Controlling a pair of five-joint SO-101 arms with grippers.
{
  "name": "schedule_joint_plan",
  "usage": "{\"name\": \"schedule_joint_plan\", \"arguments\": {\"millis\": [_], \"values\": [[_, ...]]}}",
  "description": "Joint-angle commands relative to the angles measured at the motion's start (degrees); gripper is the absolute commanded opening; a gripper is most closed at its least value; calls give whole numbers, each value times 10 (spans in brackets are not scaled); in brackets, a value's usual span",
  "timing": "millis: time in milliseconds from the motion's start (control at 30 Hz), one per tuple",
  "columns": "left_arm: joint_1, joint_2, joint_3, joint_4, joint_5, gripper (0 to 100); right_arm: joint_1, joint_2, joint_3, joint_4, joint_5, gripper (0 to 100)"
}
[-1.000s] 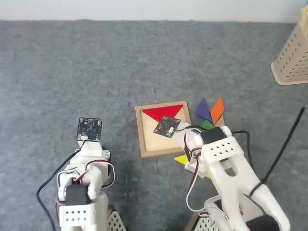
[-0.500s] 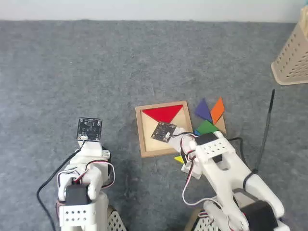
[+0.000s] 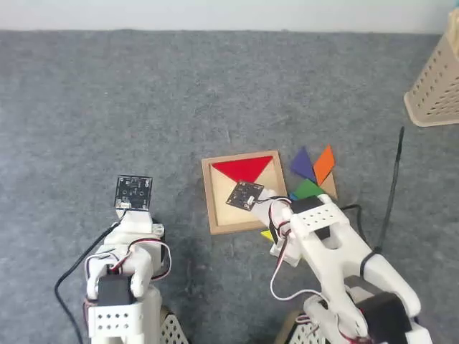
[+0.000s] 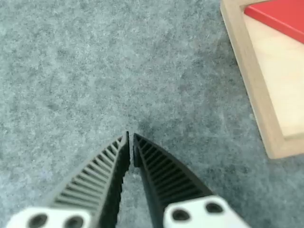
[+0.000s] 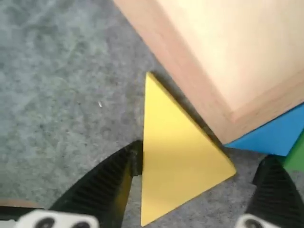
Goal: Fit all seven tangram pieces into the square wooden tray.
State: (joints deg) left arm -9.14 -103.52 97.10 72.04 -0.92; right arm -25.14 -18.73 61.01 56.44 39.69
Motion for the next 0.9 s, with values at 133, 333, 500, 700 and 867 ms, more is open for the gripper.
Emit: {"name": "schedule_joint_plan", "arguments": {"millis": [133,333,500,700,867], "values": [[2,-11,-6,4,-2,17,11,12,1,12,-30,246],[2,-11,-6,4,-2,17,11,10,2,16,-36,246],[2,-11,-6,4,-2,17,11,-21,-2,51,-50,246],[2,-11,-6,4,-2,17,10,-152,-2,117,-78,245],[2,-11,-6,4,-2,17,9,-239,-12,156,-88,245]]}}
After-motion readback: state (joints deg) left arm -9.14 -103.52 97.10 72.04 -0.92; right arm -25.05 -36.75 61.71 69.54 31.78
